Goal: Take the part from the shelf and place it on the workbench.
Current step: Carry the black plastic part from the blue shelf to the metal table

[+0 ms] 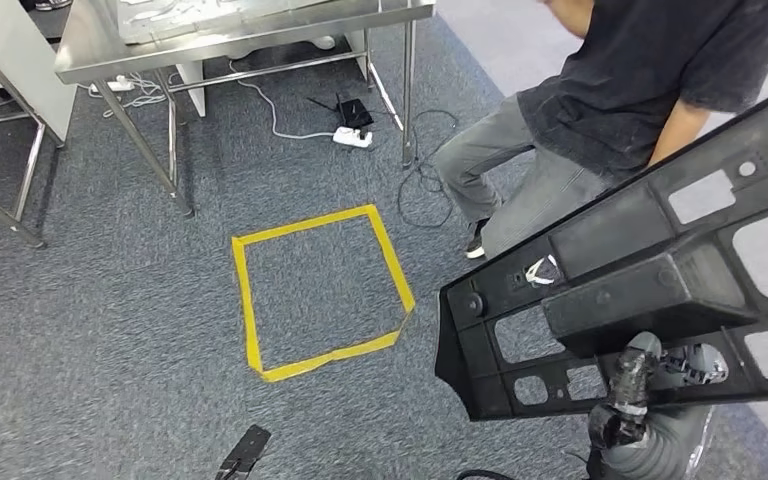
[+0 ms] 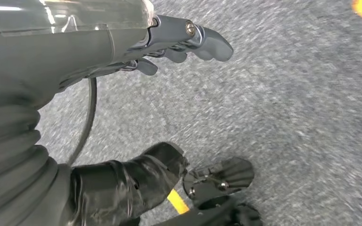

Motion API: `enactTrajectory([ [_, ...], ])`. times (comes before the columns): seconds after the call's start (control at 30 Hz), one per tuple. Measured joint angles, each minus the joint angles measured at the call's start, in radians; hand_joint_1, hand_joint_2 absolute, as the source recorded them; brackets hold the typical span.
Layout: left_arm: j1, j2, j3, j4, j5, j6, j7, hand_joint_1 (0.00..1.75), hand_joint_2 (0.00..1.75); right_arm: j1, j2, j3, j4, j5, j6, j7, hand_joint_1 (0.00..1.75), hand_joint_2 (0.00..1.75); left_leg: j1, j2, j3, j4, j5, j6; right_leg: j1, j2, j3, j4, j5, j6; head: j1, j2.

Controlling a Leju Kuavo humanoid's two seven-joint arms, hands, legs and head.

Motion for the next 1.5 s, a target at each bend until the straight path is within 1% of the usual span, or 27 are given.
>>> enactTrajectory([
  [0.1,0.003,-0.002,0.0,0.0,0.0,0.0,0.0,0.0,1.75,0.001,0.0,0.0,0.0,0.0,0.0,-0.001,1.75,1.75,0.007,-0.001,0.031,-0.049,0.01,-0.006,-0.001,-0.001,0.008,-0.007,-0.004,0.013,-0.001,0.0],
  [0.13,0.004,-0.002,0.0,0.0,0.0,0.0,0.0,0.0,1.75,0.0,0.0,0.0,0.0,0.0,0.0,-0.002,1.75,1.75,0.013,0.0,0.045,-0.067,0.014,-0.01,0.0,0.0,0.0,0.014,-0.016,0.018,0.0,0.0],
  [0.17,0.004,-0.002,0.0,0.0,0.0,0.0,0.0,0.0,1.75,0.001,0.0,0.0,0.0,-0.001,0.0,-0.003,1.75,1.75,0.018,0.001,0.055,-0.078,0.016,-0.014,-0.003,0.001,-0.021,0.059,-0.037,0.024,0.001,0.0],
  [0.23,0.001,-0.002,0.0,0.0,0.001,0.0,0.0,0.0,1.75,0.002,0.0,0.0,0.0,-0.002,0.0,-0.004,1.75,1.75,0.021,0.0,0.062,-0.081,0.012,-0.019,-0.013,0.002,-0.094,0.183,-0.083,0.036,0.002,0.0],
  [0.27,0.001,-0.002,0.0,0.0,0.001,0.0,0.0,0.0,1.75,0.003,0.0,0.0,0.001,-0.003,0.0,-0.004,1.75,1.75,0.024,-0.002,0.063,-0.078,0.008,-0.024,-0.019,0.002,-0.125,0.227,-0.089,0.042,0.002,0.0],
  [0.3,0.002,-0.003,0.0,0.0,0.001,-0.001,0.0,0.0,1.75,0.003,0.0,0.0,0.002,-0.003,0.0,-0.004,1.75,1.75,0.027,-0.003,0.065,-0.073,0.002,-0.029,-0.024,0.001,-0.141,0.239,-0.075,0.049,0.002,0.0],
  [0.33,0.003,-0.003,0.0,0.0,0.001,-0.001,0.0,0.0,1.75,0.003,0.0,0.0,0.002,-0.004,0.0,-0.004,1.75,1.75,0.032,-0.004,0.066,-0.064,-0.006,-0.036,-0.03,0.001,-0.137,0.21,-0.042,0.057,0.002,0.0],
  [0.4,0.005,-0.005,0.0,0.0,0.002,-0.001,0.0,0.0,1.75,0.003,0.0,0.0,0.004,-0.004,0.0,-0.004,1.75,1.75,0.04,-0.006,0.066,-0.04,-0.026,-0.052,-0.039,0.002,-0.094,0.097,0.028,0.071,0.003,0.0],
  [0.47,0.003,-0.005,0.0,0.0,0.002,-0.001,0.001,0.0,1.75,0.003,0.0,0.0,0.005,-0.004,0.0,-0.004,1.75,1.75,0.041,-0.009,0.059,-0.016,-0.044,-0.069,-0.039,0.008,-0.065,0.03,0.047,0.063,0.006,0.0],
  [0.53,0.002,-0.005,0.0,0.0,0.002,-0.001,0.001,0.0,1.75,0.004,-0.001,0.0,0.006,-0.005,0.002,-0.004,1.75,1.75,0.041,-0.011,0.053,-0.01,-0.05,-0.079,-0.035,0.013,-0.064,0.027,0.038,0.041,0.006,0.0],
  [0.6,0.002,-0.005,0.0,0.0,0.003,-0.001,0.001,0.0,1.75,0.004,-0.002,0.0,0.007,-0.007,0.004,-0.004,1.75,1.75,0.043,-0.009,0.05,-0.003,-0.058,-0.085,-0.035,0.012,-0.062,0.026,0.037,0.027,0.004,0.0],
  [0.67,0.002,-0.006,0.001,0.0,0.003,-0.001,0.001,0.0,1.75,0.004,-0.002,0.0,0.007,-0.008,0.006,-0.004,1.75,1.75,0.045,-0.005,0.02,0.063,-0.096,-0.092,-0.037,0.009,-0.058,0.024,0.035,0.016,0.0,0.0],
  [0.73,0.001,-0.007,0.001,0.0,0.003,-0.001,0.001,0.0,1.75,0.004,-0.002,0.0,0.008,-0.007,0.006,-0.003,1.75,1.75,0.045,-0.003,-0.045,0.18,-0.144,-0.096,-0.034,0.005,-0.056,0.024,0.032,0.01,-0.003,0.0],
  [0.8,0.003,-0.007,0.001,0.0,0.003,-0.001,0.002,0.0,1.75,0.004,-0.002,0.0,0.011,-0.002,0.006,-0.002,1.75,1.75,0.045,-0.003,-0.089,0.244,-0.148,-0.093,-0.029,0.0,-0.052,0.024,0.027,0.005,-0.003,0.0],
  [0.83,0.005,-0.007,0.001,0.0,0.003,-0.001,0.003,0.0,1.75,0.004,-0.002,0.0,0.012,0.003,0.005,0.0,1.75,1.75,0.043,-0.002,-0.089,0.228,-0.124,-0.087,-0.026,-0.005,-0.048,0.024,0.025,0.004,-0.003,0.0],
  [0.87,0.006,-0.007,0.001,0.0,0.003,-0.001,0.003,0.0,1.75,0.004,-0.002,0.0,0.013,0.008,0.004,0.002,1.75,1.75,0.039,0.001,-0.071,0.181,-0.088,-0.079,-0.023,-0.009,-0.043,0.024,0.021,0.003,-0.003,0.0],
  [0.93,0.004,-0.006,0.001,0.0,0.003,-0.002,0.003,0.0,1.75,0.004,-0.002,0.0,0.014,0.018,-0.002,0.008,1.75,1.75,0.025,0.031,-0.02,0.062,-0.031,-0.055,-0.018,-0.023,-0.03,0.023,0.013,0.006,-0.002,0.0],
  [1.0,0.0,-0.006,0.001,0.0,0.003,-0.001,0.003,0.0,1.75,0.004,-0.002,0.0,0.014,0.024,-0.007,0.014,1.75,1.75,0.012,0.053,0.006,0.003,-0.018,-0.042,-0.016,-0.038,-0.023,0.017,0.009,0.014,-0.003,0.0],
  [1.1,0.0,-0.007,0.001,0.0,0.003,-0.001,0.003,0.0,1.75,0.005,-0.002,0.0,0.014,0.028,-0.011,0.017,1.75,1.75,0.014,0.03,0.019,-0.02,-0.012,-0.04,-0.014,-0.059,-0.008,0.006,0.004,0.03,-0.004,0.0],
  [1.13,0.001,-0.007,0.001,0.0,0.002,-0.001,0.003,0.0,1.75,0.005,-0.002,-0.001,0.015,0.028,-0.013,0.018,1.75,1.75,0.018,0.021,0.03,-0.033,-0.007,-0.04,-0.014,-0.054,-0.007,0.015,-0.005,0.035,-0.003,0.0],
  [1.2,0.001,-0.008,0.001,0.0,0.002,-0.001,0.003,0.0,1.75,0.005,-0.002,-0.001,0.016,0.028,-0.017,0.018,1.75,1.75,0.025,0.004,0.047,-0.052,0.0,-0.038,-0.017,-0.03,-0.044,0.096,-0.048,0.042,0.001,0.0],
  [1.27,0.0,-0.008,0.001,0.0,0.002,0.0,0.004,0.0,1.75,0.007,-0.002,-0.001,0.019,0.028,-0.02,0.018,1.75,1.75,0.025,-0.016,0.049,-0.052,-0.002,-0.036,-0.019,-0.013,-0.111,0.214,-0.09,0.045,0.003,0.0],
  [1.3,0.001,-0.008,0.001,0.0,0.002,-0.001,0.004,0.0,1.75,0.008,-0.003,-0.001,0.02,0.028,-0.02,0.019,1.75,1.75,0.025,-0.027,0.05,-0.05,-0.005,-0.036,-0.02,-0.011,-0.133,0.243,-0.089,0.045,0.003,0.0],
  [1.33,0.002,-0.008,0.001,0.0,0.002,-0.001,0.004,0.0,1.75,0.009,-0.003,-0.001,0.022,0.028,-0.021,0.019,1.75,1.75,0.025,-0.04,0.051,-0.047,-0.008,-0.037,-0.02,-0.009,-0.136,0.235,-0.068,0.045,0.003,0.0],
  [1.37,0.004,-0.008,0.001,0.0,0.002,-0.001,0.004,0.0,1.75,0.009,-0.003,-0.001,0.023,0.028,-0.021,0.019,1.75,1.75,0.025,-0.052,0.052,-0.043,-0.011,-0.038,-0.02,-0.005,-0.122,0.192,-0.032,0.044,0.004,0.0],
  [1.43,0.005,-0.01,0.002,0.0,0.002,-0.001,0.005,0.0,1.75,0.009,-0.003,-0.001,0.025,0.028,-0.021,0.019,1.75,1.75,0.026,-0.077,0.05,-0.031,-0.02,-0.045,-0.024,0.033,-0.074,0.072,0.027,0.041,0.004,0.0],
  [1.5,0.004,-0.01,0.002,0.0,0.002,-0.001,0.004,0.0,1.75,0.009,-0.003,-0.001,0.025,0.028,-0.021,0.02,1.75,1.75,0.026,-0.097,0.04,-0.021,-0.025,-0.054,-0.028,0.067,-0.049,0.013,0.039,0.036,0.003,0.0],
])
